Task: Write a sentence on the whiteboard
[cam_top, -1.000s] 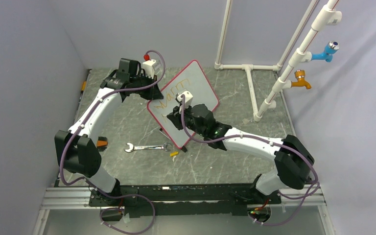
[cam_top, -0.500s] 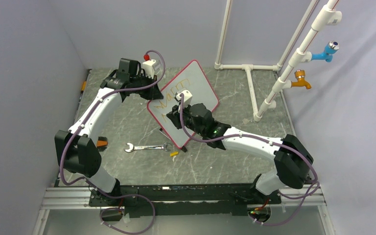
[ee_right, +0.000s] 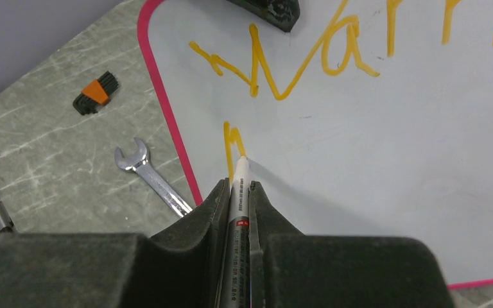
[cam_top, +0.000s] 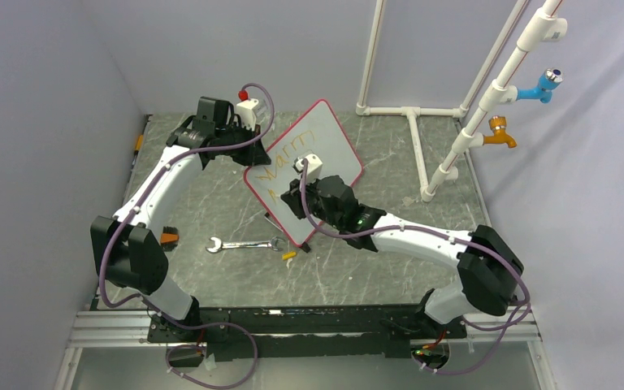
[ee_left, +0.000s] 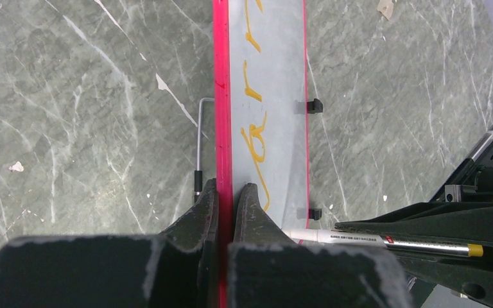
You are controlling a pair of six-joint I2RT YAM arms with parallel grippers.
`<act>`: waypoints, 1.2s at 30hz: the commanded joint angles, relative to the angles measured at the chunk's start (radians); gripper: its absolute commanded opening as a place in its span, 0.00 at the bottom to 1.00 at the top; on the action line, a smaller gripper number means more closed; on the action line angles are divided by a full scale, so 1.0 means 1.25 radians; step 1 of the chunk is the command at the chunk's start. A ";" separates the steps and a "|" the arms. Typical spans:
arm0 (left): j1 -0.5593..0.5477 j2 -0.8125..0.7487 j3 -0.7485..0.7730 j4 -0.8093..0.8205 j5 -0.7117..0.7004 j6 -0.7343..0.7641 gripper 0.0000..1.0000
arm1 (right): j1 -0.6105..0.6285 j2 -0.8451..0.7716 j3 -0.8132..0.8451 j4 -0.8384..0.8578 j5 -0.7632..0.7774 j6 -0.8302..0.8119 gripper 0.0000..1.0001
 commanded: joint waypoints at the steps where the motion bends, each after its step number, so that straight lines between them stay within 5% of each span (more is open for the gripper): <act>1: -0.008 0.015 -0.021 -0.094 -0.188 0.119 0.00 | 0.000 -0.018 -0.020 -0.029 0.009 0.010 0.00; 22: 0.036 -0.067 -0.027 -0.115 -0.151 0.138 0.00 | 0.001 -0.102 0.030 -0.018 -0.005 -0.005 0.00; 36: 0.059 -0.009 -0.022 -0.125 -0.179 0.136 0.00 | 0.001 -0.031 0.037 0.041 -0.078 0.024 0.00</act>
